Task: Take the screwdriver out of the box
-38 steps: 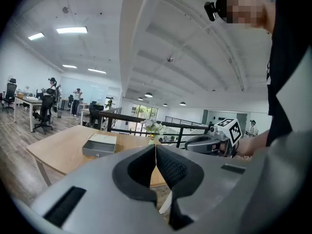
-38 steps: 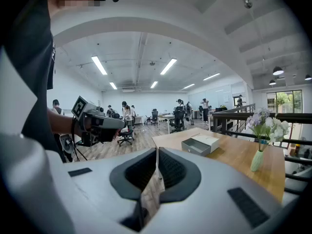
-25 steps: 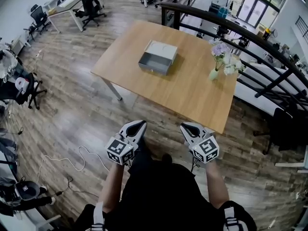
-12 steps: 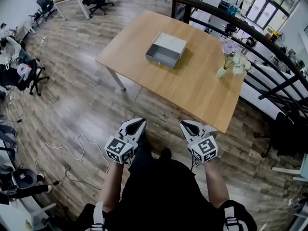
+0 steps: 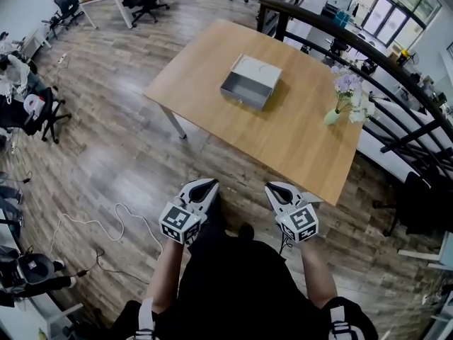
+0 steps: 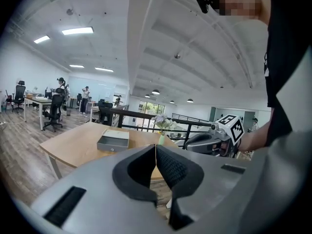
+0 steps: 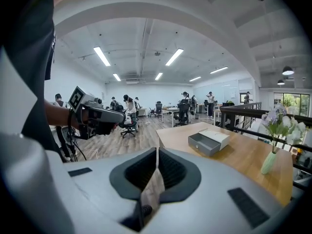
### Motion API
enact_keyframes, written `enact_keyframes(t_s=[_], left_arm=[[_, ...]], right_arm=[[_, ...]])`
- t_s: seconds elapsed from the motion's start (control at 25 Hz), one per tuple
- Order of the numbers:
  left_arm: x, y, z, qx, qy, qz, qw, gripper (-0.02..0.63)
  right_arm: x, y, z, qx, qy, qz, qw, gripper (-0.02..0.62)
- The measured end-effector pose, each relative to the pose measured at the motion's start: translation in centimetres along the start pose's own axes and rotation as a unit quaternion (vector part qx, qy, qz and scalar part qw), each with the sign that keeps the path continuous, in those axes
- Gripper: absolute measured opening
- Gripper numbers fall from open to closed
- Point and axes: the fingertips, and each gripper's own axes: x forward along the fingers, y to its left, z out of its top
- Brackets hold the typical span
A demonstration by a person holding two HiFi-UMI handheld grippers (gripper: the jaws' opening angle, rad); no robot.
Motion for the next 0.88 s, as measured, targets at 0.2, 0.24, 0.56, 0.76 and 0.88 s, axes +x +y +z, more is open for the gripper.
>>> enact_keyframes(t_s=[0.2, 0.24, 0.56, 0.76, 0.88], left_arm=[[1.3, 3.4, 0.9, 0.003, -0.001, -0.018, 0.9998, 0.025], [1.5, 4.2, 1.2, 0.003, -0.002, -0.022, 0.9997, 0.025], [5.0, 10.0, 3.6, 0.007, -0.003, -0.073, 0.9973, 0.025], [7.2, 12.8, 4.3, 0.012, 0.004, -0.105, 0.9944, 0.025], [8.2, 14.1, 5.2, 0.02, 0.009, -0.128, 0.9915, 0.025]], right_arm=[[3.4, -0.6, 1.8, -0.007, 0.0, -0.011, 1.0, 0.034], [4.1, -0.7, 2.2, -0.008, 0.0, -0.014, 1.0, 0.034], [8.7, -2.9, 4.5, 0.006, 0.005, -0.054, 0.999, 0.034], [11.2, -4.2, 5.1, 0.019, 0.008, -0.081, 0.996, 0.034], [12.4, -5.1, 5.5, 0.034, 0.009, -0.1, 0.994, 0.034]])
